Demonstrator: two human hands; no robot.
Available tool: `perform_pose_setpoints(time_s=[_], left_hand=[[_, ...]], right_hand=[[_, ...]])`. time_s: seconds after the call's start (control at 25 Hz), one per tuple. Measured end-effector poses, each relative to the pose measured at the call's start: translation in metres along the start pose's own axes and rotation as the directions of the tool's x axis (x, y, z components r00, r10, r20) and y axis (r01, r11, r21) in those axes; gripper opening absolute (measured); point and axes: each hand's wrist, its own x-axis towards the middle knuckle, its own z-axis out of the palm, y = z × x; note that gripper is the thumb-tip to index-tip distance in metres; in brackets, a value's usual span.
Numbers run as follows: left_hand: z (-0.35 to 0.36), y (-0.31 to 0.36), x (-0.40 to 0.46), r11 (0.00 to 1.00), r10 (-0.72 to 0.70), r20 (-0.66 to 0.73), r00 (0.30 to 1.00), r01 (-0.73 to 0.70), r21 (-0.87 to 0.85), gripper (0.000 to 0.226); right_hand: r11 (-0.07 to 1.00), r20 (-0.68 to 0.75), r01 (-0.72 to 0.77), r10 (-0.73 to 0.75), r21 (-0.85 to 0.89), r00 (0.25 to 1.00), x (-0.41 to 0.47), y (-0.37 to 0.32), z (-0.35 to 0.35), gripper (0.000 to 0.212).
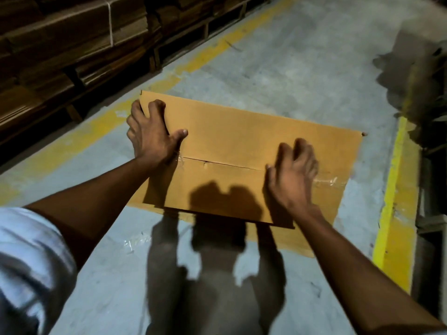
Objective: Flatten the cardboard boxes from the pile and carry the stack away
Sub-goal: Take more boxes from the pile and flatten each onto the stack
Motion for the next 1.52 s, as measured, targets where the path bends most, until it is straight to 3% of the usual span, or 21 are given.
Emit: perform_pose_setpoints(time_s=[0.08,0.24,0.36,0.44,0.52,0.64,0.76,0.88,1.08,1.2,1.28,1.36,1.44,1.52], left_hand=[[0.004,0.002,-0.004,1.0,0.022,0.003,1.0,-0.022,0.019,0.077],[0.004,0.004,-0.007,0.995,0.024,0.01,1.0,-0.025,0.097,0.072],[0.001,0.004,-0.034,0.94,0.239,-0.057,0.969,-0.216,0.265,0.058],[0.006,0.0,-0.059,0.867,0.416,0.04,0.908,-0.41,0.284,0.051],[0.014,-0.012,-0.073,0.787,0.482,0.185,0.856,-0.516,0.337,0.059],[0.014,-0.036,-0.072,0.706,0.474,0.264,0.84,-0.542,0.456,0.077],[0.007,-0.056,-0.072,0.644,0.481,0.29,0.827,-0.558,0.523,0.079],[0.001,-0.06,-0.07,0.686,0.449,0.267,0.853,-0.52,0.508,0.072],[0.005,-0.035,-0.064,0.835,0.425,0.188,0.885,-0.464,0.295,0.038],[0.013,-0.024,-0.055,0.946,0.252,0.104,0.962,-0.268,0.183,0.032],[0.019,-0.021,-0.05,0.967,0.184,0.07,0.98,-0.193,0.164,0.027],[0.023,-0.019,-0.047,0.973,0.193,0.055,0.98,-0.199,0.119,0.014],[0.023,-0.018,-0.046,0.974,0.216,0.034,0.976,-0.218,0.061,0.009],[0.009,-0.023,-0.038,0.991,0.133,-0.012,0.991,-0.132,0.003,0.013]], right_hand=[[0.995,0.094,0.1,-0.1,-0.001,0.991,-0.016,-0.029,0.019,0.063],[0.995,0.131,0.102,-0.099,-0.02,0.986,-0.018,-0.044,0.035,0.076],[0.995,0.134,0.099,-0.096,-0.016,0.986,-0.013,-0.04,0.033,0.074],[0.995,0.129,0.094,-0.09,-0.022,0.987,-0.009,-0.041,0.031,0.073],[0.996,0.142,0.09,-0.085,-0.027,0.986,-0.009,-0.043,0.03,0.074],[0.996,0.143,0.09,-0.085,-0.028,0.986,-0.009,-0.043,0.029,0.074],[0.996,0.136,0.088,-0.084,-0.024,0.987,-0.009,-0.043,0.03,0.074],[0.995,0.125,0.092,-0.088,-0.027,0.988,-0.006,-0.046,0.03,0.074],[0.995,0.116,0.091,-0.086,-0.036,0.989,-0.01,-0.047,0.031,0.074],[0.996,0.123,0.08,-0.074,-0.042,0.99,-0.011,-0.048,0.032,0.074],[0.997,0.124,0.068,-0.062,-0.041,0.99,-0.01,-0.051,0.033,0.072],[0.99,0.138,0.132,-0.124,-0.055,0.983,-0.012,-0.057,0.031,0.081],[0.961,0.192,0.253,-0.229,-0.112,0.954,-0.018,-0.067,0.035,0.105],[0.941,0.221,0.308,-0.273,-0.141,0.936,-0.026,-0.08,0.044,0.092]])
